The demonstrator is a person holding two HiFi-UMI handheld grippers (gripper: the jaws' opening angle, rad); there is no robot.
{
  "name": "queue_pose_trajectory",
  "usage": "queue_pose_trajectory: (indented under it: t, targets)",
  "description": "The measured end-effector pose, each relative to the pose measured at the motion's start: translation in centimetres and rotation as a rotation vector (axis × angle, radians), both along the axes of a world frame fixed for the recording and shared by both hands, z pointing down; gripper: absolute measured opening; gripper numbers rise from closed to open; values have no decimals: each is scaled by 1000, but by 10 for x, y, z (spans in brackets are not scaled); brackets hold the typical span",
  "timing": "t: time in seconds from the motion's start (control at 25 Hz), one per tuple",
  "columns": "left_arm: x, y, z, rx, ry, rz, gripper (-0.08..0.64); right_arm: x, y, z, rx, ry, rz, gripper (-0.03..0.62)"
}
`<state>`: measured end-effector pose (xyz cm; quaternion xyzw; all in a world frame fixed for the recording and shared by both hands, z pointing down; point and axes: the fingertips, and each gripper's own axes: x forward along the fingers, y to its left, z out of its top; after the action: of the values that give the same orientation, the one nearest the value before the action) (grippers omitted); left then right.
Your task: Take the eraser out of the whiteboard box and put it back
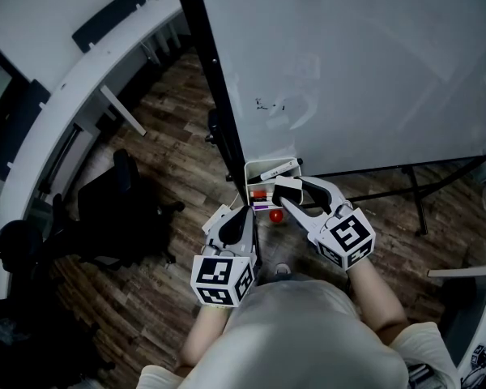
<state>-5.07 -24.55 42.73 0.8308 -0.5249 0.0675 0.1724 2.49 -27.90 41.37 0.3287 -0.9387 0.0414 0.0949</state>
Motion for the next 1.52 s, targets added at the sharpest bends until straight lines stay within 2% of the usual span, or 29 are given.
queue_pose_trajectory:
  t: [0.76, 1.52]
  targets:
    - [-3, 5, -4, 8, 7, 8, 0, 0, 2, -10, 24, 9, 27, 187]
    - [-6, 14, -13, 19, 24, 40, 0, 1, 8, -48, 97, -1, 85, 186]
